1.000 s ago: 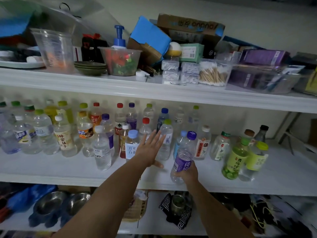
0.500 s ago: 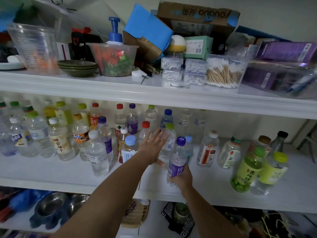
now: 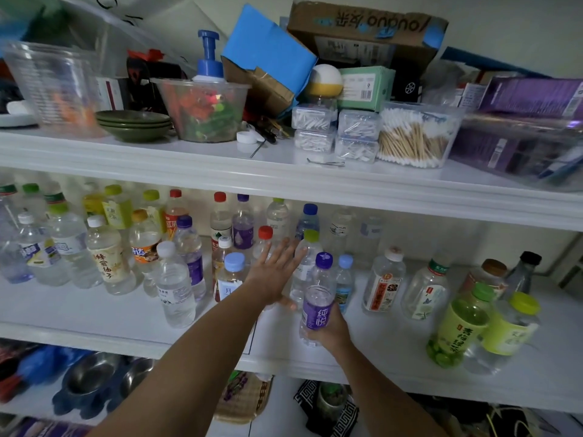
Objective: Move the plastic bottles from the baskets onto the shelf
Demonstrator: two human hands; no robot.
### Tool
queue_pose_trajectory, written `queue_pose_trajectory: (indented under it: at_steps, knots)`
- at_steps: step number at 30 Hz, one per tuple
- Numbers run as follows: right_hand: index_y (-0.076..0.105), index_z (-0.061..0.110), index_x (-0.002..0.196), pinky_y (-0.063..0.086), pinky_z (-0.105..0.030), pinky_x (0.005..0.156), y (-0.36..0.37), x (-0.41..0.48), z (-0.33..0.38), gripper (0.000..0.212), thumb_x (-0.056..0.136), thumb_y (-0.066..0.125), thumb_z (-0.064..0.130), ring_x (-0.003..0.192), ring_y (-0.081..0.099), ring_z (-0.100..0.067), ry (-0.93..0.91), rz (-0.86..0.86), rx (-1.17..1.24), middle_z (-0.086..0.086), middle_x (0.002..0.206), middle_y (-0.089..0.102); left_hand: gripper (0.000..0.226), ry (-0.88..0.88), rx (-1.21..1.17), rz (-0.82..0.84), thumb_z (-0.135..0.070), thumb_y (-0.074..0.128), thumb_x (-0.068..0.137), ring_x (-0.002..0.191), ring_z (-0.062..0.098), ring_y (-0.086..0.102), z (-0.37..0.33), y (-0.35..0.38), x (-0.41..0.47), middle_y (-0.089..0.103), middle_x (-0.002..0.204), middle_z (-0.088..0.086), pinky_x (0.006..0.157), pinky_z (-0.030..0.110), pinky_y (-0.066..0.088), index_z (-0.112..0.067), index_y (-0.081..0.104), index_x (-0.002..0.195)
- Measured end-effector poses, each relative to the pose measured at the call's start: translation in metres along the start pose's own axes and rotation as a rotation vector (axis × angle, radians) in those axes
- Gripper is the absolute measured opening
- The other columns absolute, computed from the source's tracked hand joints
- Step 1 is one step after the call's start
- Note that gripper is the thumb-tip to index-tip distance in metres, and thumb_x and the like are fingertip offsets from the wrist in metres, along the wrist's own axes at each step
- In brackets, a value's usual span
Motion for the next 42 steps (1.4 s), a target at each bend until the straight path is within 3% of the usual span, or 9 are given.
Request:
queue_pose_trajectory:
  at_steps: [3, 9, 15, 28, 37, 42]
  knots:
    - [0.041, 0.014, 0.139, 0.047, -0.038, 0.098, -0.003, 0.001, -0.003, 0.082, 0.069, 0.084, 0.006, 0.118, 0.054, -0.029, 0.016, 0.008, -0.058, -0.011, 0.130, 0.057, 0.129, 0.001, 0.000, -0.007, -0.070, 0.062, 0.072, 0.145, 0.030, -0.025, 0.000, 0.001, 0.000, -0.028, 0.157, 0.009, 0.110, 0.048, -0.022, -0.017, -0.029, 0.146]
    - [0.044, 0.014, 0.135, 0.047, -0.044, 0.101, -0.002, -0.001, -0.001, 0.085, 0.063, 0.089, 0.014, 0.117, 0.056, -0.030, -0.004, -0.040, -0.158, -0.009, 0.127, 0.060, 0.132, -0.002, -0.010, -0.012, -0.070, 0.064, 0.070, 0.145, 0.028, -0.025, 0.000, 0.005, 0.000, -0.028, 0.157, 0.009, 0.112, 0.049, -0.020, -0.017, -0.030, 0.146]
    - [0.046, 0.013, 0.131, 0.047, -0.043, 0.101, 0.013, -0.002, 0.001, 0.087, 0.057, 0.091, 0.011, 0.118, 0.056, -0.027, -0.020, -0.033, -0.206, -0.007, 0.129, 0.060, 0.134, -0.014, -0.035, -0.008, -0.069, 0.067, 0.069, 0.145, 0.028, -0.024, 0.007, 0.004, -0.002, -0.025, 0.158, 0.009, 0.110, 0.047, -0.021, -0.016, -0.028, 0.147]
    - [0.039, 0.013, 0.136, 0.044, -0.040, 0.104, 0.020, -0.009, 0.008, 0.087, 0.064, 0.089, 0.016, 0.123, 0.053, -0.026, -0.036, -0.023, -0.252, -0.007, 0.133, 0.056, 0.127, 0.000, -0.036, -0.012, -0.065, 0.065, 0.074, 0.146, 0.029, -0.023, 0.014, 0.003, -0.006, -0.022, 0.159, 0.010, 0.118, 0.051, -0.012, -0.016, -0.026, 0.148]
    - [0.047, 0.016, 0.134, 0.042, -0.044, 0.106, 0.008, -0.027, 0.023, 0.086, 0.061, 0.091, 0.027, 0.124, 0.053, -0.023, -0.080, -0.001, -0.394, -0.004, 0.132, 0.058, 0.119, 0.002, -0.031, -0.034, -0.067, 0.058, 0.079, 0.147, 0.028, -0.020, 0.016, -0.009, -0.011, -0.021, 0.160, 0.010, 0.115, 0.048, -0.014, -0.015, -0.023, 0.149]
    - [0.034, 0.017, 0.144, 0.039, -0.034, 0.105, -0.010, -0.047, 0.037, 0.097, 0.064, 0.088, 0.034, 0.131, 0.045, -0.023, -0.106, -0.063, -0.555, -0.006, 0.142, 0.047, 0.112, 0.010, -0.017, -0.062, -0.068, 0.051, 0.083, 0.147, 0.026, -0.020, 0.014, -0.027, -0.020, -0.020, 0.160, 0.009, 0.116, 0.048, -0.014, -0.015, -0.020, 0.150]
Point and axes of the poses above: each hand's wrist, its own x-axis towards the middle knuckle, its own y-axis out of the palm, z = x × y, the point moved 10 cm from there along x, towards the middle knuckle
